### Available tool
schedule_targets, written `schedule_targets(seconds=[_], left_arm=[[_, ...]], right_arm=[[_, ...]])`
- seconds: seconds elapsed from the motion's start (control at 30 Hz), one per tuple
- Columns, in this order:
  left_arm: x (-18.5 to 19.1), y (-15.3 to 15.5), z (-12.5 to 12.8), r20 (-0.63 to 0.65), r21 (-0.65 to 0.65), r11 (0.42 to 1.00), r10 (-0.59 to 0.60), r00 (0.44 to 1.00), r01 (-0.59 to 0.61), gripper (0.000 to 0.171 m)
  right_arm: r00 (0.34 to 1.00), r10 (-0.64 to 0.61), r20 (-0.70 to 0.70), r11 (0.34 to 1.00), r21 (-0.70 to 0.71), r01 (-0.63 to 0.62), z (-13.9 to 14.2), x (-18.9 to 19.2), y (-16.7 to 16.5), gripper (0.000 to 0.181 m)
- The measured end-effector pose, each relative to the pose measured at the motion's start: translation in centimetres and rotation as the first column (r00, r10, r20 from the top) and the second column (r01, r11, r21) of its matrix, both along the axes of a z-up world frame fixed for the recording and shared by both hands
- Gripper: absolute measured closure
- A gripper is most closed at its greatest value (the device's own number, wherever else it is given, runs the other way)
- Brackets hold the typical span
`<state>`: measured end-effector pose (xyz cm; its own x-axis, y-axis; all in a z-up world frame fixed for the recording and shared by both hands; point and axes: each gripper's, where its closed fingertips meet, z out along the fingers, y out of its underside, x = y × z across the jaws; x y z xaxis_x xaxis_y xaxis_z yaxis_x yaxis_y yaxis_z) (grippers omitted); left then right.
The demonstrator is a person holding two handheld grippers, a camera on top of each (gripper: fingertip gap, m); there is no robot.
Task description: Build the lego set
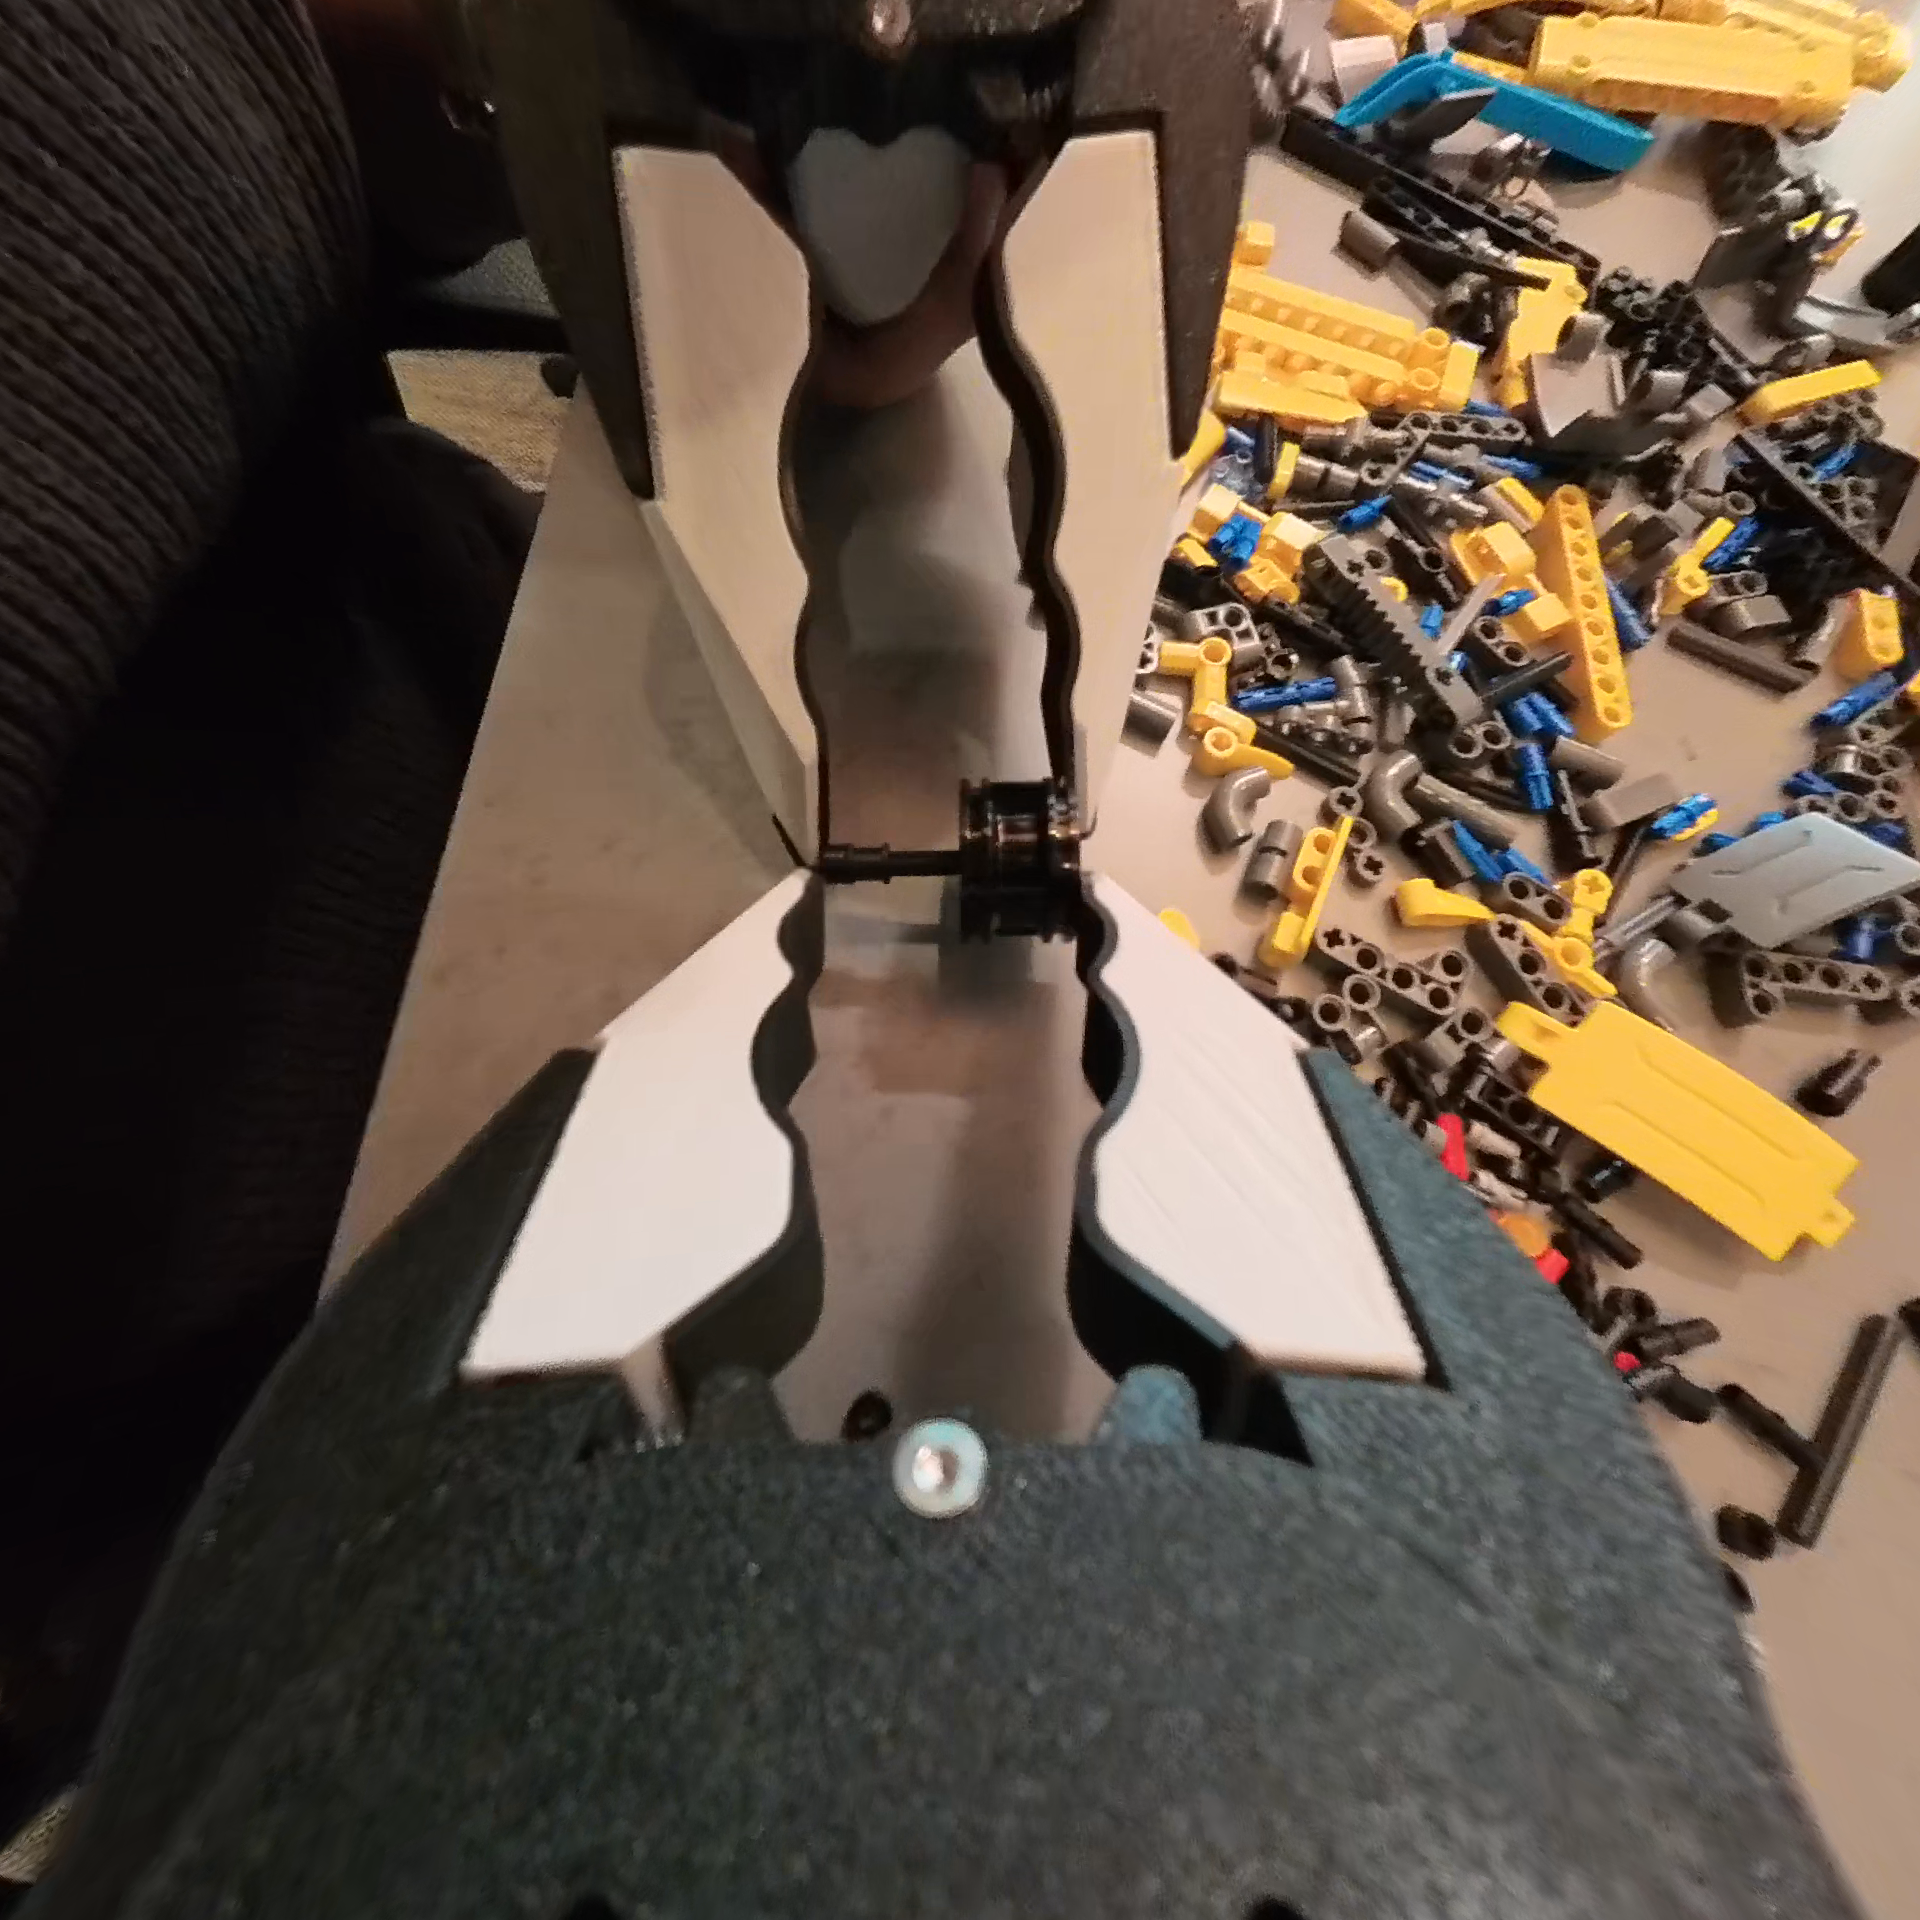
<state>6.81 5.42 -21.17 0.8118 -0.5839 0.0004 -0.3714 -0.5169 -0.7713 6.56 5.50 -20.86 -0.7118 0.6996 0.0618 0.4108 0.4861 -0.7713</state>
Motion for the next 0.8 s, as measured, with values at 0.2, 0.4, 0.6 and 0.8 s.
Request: schedule_targets(seconds=[0.2,0.4,0.6,0.8], left_arm=[[-0.6,0.3,-0.5,-0.035,-0.017,0.999,0.039,0.999,-0.039,0.134],[-0.3,0.1,-1.0,-0.092,-0.014,1.0,0.016,0.996,-0.017,0.125],[0.5,-0.5,-0.1,-0.012,0.003,0.999,-0.041,0.999,0.041,0.109],[0.1,-0.2,-0.4,-0.02,-0.012,1.0,-0.011,1.0,0.01,0.109]], right_arm=[[0.996,-0.034,0.077,0.998,-0.049,0.038,-0.6,0.0,0.4,0.133],[0.993,-0.031,0.111,0.998,-0.058,0.038,-1.0,0.2,0.4,0.133],[0.993,-0.018,0.117,0.999,-0.045,0.023,-1.1,0.3,0.3,0.133],[0.992,-0.008,0.128,0.998,-0.055,0.015,-1.1,0.4,0.1,0.133]])
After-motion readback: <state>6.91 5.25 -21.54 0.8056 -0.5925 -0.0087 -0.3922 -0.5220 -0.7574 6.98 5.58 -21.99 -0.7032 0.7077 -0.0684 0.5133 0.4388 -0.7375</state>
